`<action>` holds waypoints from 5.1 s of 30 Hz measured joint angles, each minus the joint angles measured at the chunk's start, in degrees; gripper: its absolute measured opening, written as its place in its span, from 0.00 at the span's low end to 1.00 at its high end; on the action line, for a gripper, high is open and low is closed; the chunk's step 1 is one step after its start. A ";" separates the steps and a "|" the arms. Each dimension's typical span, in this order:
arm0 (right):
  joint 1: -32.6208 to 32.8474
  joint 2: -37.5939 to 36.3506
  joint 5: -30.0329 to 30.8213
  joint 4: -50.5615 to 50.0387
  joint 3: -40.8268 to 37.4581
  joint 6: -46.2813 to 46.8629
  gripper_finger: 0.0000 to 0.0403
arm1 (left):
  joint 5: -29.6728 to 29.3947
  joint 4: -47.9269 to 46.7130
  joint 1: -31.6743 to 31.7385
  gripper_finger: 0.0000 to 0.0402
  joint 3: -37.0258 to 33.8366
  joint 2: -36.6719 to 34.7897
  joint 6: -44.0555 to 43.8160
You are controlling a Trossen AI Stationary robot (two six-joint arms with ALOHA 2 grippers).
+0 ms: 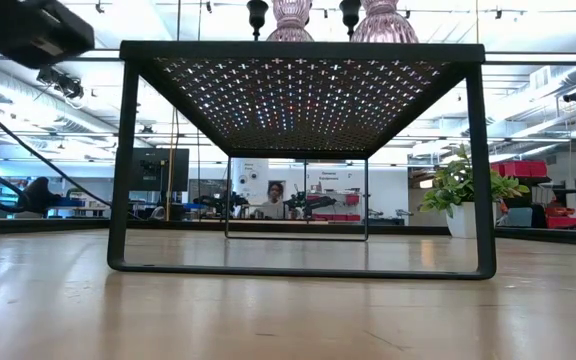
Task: Pick & Place candle stick holders
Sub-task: Put the transparent candle holder on the shelf aligned with the other pink candle holders
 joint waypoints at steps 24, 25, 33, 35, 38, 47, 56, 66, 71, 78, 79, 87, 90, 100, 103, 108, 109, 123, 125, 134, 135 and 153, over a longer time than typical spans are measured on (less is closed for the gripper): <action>0.00 0.00 0.03 0.76 -0.02 -0.46 0.65 | -5.42 -4.39 0.95 0.35 0.12 12.15 8.80; 0.00 0.00 0.04 0.78 -0.02 -0.46 0.65 | -5.38 -4.46 0.97 0.34 0.06 11.96 8.13; 0.00 0.00 0.00 0.81 -0.02 -0.46 0.65 | -4.50 -7.18 0.56 0.34 0.52 11.83 3.38; 0.00 0.00 0.00 0.81 -0.02 -0.46 0.65 | -4.20 -8.20 0.20 0.34 1.46 11.85 1.93; 0.00 0.00 0.00 0.81 -0.02 -0.47 0.65 | -4.26 -10.29 -0.83 0.34 3.44 11.55 1.30; 0.01 0.00 -0.02 0.80 -0.02 -0.48 0.65 | -12.44 -11.89 -5.47 0.34 10.38 6.08 -1.30; 0.00 0.00 0.00 0.81 -0.02 -0.48 0.65 | -33.26 -7.31 -10.37 0.34 10.69 -6.17 0.09; 0.00 0.00 -0.02 0.81 -0.02 -0.48 0.65 | -47.11 -2.53 -12.97 0.34 9.82 -13.45 5.98; 0.00 0.00 -0.02 0.81 -0.02 -0.48 0.65 | -50.92 -2.91 -13.57 0.34 9.81 -14.18 6.20; 0.00 0.00 -0.04 0.81 -0.02 -0.48 0.65 | -53.32 -9.16 -14.53 0.34 9.79 -14.33 -0.10; 0.00 0.00 -0.04 0.81 -0.02 -0.48 0.65 | -54.36 -10.98 -14.95 0.34 9.77 -14.41 -2.06; 0.00 0.00 -0.04 0.81 -0.02 -0.48 0.65 | -64.00 -18.92 -20.73 0.34 9.77 -14.55 -12.95; 0.00 0.00 -0.04 0.81 -0.02 -0.48 0.65 | -66.63 -24.73 -23.69 0.34 9.77 -14.55 -21.02; 0.00 0.00 0.01 0.81 -0.02 -0.48 0.65 | -79.55 -35.84 -30.22 0.34 1.04 -15.84 -46.66; -0.18 0.00 0.02 0.81 -0.02 -0.48 0.65 | -80.53 -34.17 -29.50 0.34 -3.04 -15.80 -50.04; -0.58 0.00 0.11 0.81 -0.02 -0.48 0.65 | -82.41 -30.48 -27.52 0.34 -8.45 -15.75 -54.36; -0.72 0.00 0.11 0.81 -0.02 -0.48 0.65 | -83.05 -29.75 -27.19 0.34 -9.20 -15.75 -55.00; -0.81 0.00 0.04 0.81 -0.02 -0.48 0.65 | -83.81 -20.79 -26.88 0.34 -14.50 -15.75 -56.41; -0.81 0.00 0.04 0.81 -0.02 -0.50 0.65 | -83.65 -19.86 -27.09 0.34 -15.25 -15.73 -55.59; -0.99 0.00 0.14 0.81 -0.02 -0.76 0.65 | -84.55 -14.21 -27.05 0.34 -19.89 -15.73 -58.57; -1.10 0.00 0.13 0.81 -0.02 -1.01 0.65 | -84.49 -14.18 -27.17 0.34 -19.96 -15.73 -58.47; -1.88 0.00 -0.94 0.81 -0.02 -1.51 0.65 | -84.34 -10.47 -27.39 0.34 -19.96 -15.58 -55.63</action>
